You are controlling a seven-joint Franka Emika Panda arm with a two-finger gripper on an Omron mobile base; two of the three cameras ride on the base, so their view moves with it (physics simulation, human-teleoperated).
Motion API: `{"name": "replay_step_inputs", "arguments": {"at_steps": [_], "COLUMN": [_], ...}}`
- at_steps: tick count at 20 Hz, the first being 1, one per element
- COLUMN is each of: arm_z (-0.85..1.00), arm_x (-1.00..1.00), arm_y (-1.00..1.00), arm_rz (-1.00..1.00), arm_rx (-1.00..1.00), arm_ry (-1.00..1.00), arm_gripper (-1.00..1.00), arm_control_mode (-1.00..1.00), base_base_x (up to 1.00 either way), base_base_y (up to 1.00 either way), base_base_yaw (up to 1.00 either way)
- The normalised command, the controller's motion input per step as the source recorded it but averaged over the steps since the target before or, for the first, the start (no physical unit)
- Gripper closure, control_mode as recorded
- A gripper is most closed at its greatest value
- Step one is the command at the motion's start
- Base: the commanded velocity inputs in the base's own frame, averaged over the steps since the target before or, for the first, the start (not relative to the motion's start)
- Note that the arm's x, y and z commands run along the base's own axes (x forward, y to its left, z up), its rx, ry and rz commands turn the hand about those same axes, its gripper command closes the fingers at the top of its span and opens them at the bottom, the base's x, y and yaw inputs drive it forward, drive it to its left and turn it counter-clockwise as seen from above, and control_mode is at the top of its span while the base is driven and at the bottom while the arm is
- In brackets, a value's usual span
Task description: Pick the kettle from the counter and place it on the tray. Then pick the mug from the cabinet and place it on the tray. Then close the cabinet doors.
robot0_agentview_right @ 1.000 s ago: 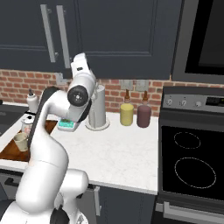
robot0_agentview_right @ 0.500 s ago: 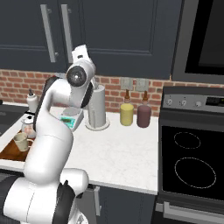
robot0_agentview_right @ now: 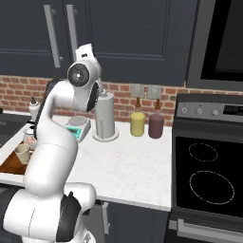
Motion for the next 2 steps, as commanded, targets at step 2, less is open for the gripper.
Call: {"name": "replay_step_inputs", "arguments": {"at_steps": [2], "arm_z": [-0.25], "arm_x": [0.21], "arm_y": [0.00], "arm_rz": [-0.03], "arm_rx": [0.00], "arm_ry": [0.00], "arm_gripper": [-1.00], "arm_control_mode": [-1.00], "base_base_x": [0.00], "base_base_y": [0.00], "base_base_yaw": [0.00]}}
